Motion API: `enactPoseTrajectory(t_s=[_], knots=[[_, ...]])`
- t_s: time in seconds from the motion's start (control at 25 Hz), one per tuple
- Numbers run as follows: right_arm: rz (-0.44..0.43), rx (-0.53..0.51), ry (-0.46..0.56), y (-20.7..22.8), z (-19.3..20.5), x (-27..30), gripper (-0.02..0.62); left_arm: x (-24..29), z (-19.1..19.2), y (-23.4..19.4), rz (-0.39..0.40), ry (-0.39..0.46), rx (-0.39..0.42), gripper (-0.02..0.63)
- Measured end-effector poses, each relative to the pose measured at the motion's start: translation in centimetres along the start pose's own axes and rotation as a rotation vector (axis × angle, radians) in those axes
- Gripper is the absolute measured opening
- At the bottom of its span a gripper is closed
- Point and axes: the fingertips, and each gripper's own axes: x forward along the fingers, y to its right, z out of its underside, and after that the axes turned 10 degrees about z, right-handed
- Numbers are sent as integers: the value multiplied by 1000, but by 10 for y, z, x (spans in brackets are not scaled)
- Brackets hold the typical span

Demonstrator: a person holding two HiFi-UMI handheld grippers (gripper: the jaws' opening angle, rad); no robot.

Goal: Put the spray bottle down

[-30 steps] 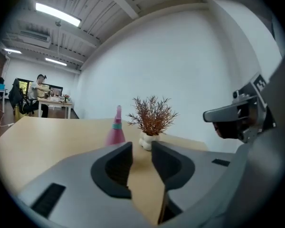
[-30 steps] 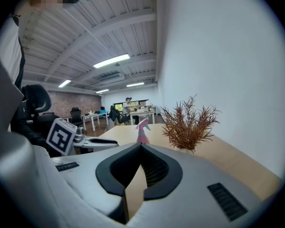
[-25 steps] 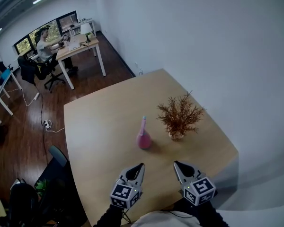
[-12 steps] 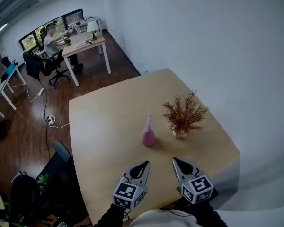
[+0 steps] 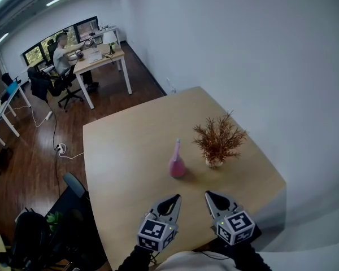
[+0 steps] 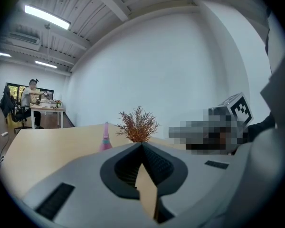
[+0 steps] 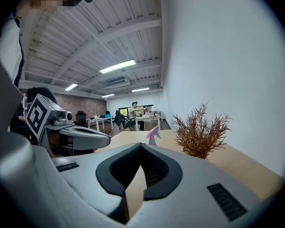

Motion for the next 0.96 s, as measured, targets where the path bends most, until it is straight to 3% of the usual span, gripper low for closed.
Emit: enactPoseTrajectory(t_s=[0.96], knots=[[-16, 5, 10, -3, 0, -9, -28, 2, 9, -2, -11, -25, -34, -12]])
